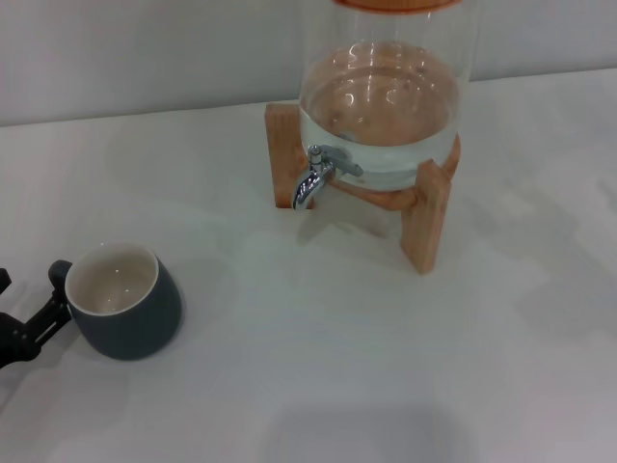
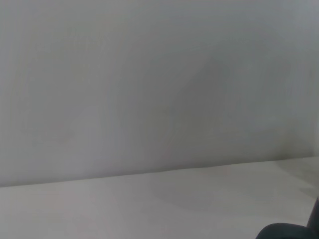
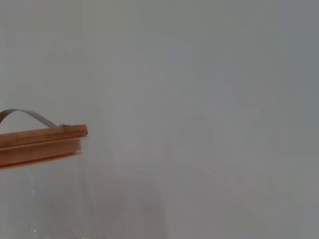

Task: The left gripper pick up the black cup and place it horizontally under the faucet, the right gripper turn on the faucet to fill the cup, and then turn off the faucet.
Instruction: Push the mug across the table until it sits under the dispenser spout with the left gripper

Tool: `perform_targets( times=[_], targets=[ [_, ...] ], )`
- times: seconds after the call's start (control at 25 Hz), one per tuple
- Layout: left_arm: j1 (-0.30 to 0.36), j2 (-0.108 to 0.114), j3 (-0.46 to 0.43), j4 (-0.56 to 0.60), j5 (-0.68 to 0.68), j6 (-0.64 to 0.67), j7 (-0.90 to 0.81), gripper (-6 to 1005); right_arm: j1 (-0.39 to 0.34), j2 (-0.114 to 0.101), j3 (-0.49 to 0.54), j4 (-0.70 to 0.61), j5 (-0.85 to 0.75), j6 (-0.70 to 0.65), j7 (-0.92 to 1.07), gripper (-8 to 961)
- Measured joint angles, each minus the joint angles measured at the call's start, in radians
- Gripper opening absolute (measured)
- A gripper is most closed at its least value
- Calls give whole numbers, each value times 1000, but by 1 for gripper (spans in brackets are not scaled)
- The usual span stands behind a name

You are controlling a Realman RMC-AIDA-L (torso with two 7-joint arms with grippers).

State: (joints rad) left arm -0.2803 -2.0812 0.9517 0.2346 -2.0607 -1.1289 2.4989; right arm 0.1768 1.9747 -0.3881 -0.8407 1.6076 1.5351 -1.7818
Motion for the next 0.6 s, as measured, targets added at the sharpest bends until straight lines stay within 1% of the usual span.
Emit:
perform_targets(
  times=[0.6],
  targets=[
    [3, 1, -4, 5, -2, 0, -5, 762, -4, 1, 0, -3, 3, 5, 2, 602]
  ],
)
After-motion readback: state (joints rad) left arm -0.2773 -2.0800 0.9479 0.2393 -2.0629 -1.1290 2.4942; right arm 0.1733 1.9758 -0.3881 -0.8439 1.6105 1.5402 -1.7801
